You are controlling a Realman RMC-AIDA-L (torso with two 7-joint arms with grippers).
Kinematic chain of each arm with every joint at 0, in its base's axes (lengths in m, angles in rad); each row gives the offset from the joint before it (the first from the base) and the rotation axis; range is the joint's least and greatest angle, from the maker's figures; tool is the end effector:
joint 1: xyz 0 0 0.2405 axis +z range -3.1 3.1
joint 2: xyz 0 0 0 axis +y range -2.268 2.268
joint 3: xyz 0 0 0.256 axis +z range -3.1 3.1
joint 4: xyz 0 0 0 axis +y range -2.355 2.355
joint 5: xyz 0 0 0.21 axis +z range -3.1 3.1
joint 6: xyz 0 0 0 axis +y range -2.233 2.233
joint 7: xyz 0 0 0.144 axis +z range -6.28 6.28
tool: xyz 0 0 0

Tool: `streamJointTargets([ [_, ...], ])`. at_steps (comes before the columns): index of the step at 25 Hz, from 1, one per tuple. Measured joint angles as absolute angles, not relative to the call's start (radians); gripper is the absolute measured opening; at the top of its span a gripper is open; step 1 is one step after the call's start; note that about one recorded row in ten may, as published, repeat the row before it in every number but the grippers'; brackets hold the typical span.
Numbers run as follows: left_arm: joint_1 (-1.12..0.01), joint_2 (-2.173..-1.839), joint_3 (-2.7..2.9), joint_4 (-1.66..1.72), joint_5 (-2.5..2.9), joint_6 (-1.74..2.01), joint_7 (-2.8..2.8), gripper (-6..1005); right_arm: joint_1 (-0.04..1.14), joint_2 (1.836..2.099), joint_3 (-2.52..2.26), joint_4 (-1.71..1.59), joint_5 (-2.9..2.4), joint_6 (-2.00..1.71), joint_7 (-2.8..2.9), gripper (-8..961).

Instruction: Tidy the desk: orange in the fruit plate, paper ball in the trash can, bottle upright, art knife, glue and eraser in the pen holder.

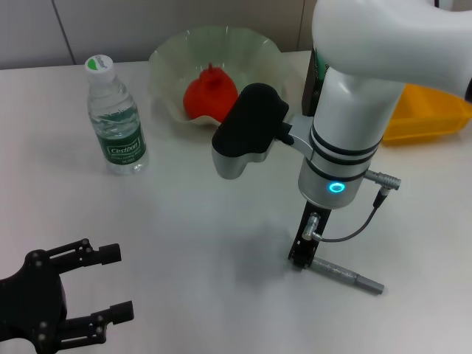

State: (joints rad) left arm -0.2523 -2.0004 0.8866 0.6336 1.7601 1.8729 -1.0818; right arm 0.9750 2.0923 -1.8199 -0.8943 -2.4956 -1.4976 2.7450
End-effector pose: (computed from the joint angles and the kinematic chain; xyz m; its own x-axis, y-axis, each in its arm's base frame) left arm -0.2987 0.2277 0.0211 0.7694 0.1841 0.6116 0.2714 -0.9610 -0.0521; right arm 0.1422 0.3448 -0.0944 0.6274 -0.5054 0.5924 -0.3987 -0.8619 -0.3132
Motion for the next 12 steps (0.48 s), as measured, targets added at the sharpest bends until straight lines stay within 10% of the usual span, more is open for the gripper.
streamJointTargets([
  [12, -0.254, -2.001, 0.873, 0.634, 1.762, 1.873, -1.076, 769, 0.944, 2.078, -1.6, -1.034, -2.578, -1.574, 2.706, 148],
])
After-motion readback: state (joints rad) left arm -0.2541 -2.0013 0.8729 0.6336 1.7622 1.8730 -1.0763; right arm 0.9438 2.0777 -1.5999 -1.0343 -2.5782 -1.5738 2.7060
